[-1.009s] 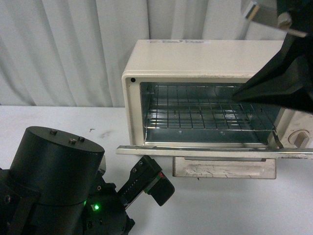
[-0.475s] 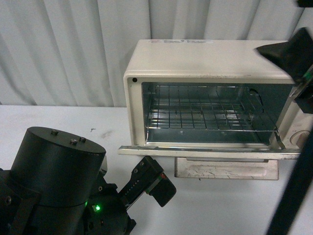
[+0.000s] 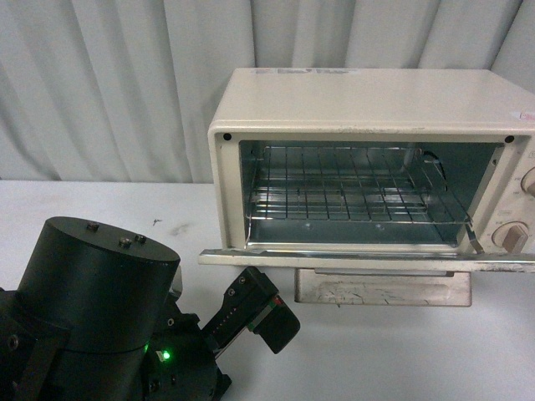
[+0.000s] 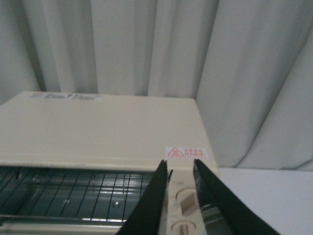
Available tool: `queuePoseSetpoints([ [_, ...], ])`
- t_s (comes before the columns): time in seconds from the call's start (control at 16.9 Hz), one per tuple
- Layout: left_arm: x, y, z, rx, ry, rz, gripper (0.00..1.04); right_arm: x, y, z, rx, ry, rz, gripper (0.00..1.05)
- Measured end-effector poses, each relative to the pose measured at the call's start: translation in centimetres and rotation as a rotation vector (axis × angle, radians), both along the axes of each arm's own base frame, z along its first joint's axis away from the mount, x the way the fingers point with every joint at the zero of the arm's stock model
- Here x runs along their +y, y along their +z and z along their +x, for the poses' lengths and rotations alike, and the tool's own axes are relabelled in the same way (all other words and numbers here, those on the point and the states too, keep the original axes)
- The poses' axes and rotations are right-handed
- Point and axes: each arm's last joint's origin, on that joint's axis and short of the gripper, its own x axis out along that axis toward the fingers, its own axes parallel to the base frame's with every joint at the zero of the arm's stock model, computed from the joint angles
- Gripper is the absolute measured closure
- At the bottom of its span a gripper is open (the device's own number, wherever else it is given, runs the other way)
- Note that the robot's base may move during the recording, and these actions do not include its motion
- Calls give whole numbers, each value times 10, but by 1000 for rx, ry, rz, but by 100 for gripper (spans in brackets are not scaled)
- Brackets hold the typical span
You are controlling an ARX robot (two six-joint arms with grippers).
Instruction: Open oven
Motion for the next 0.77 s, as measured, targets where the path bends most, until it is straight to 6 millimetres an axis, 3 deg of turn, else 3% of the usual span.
queuePoseSetpoints([
  [0.24, 0, 0, 0, 1, -3, -2, 7, -8, -11, -11, 24, -11, 25, 102],
  [0.77, 0, 0, 0, -3, -5, 4, 7, -34, -31, -57, 15, -30, 50, 103],
])
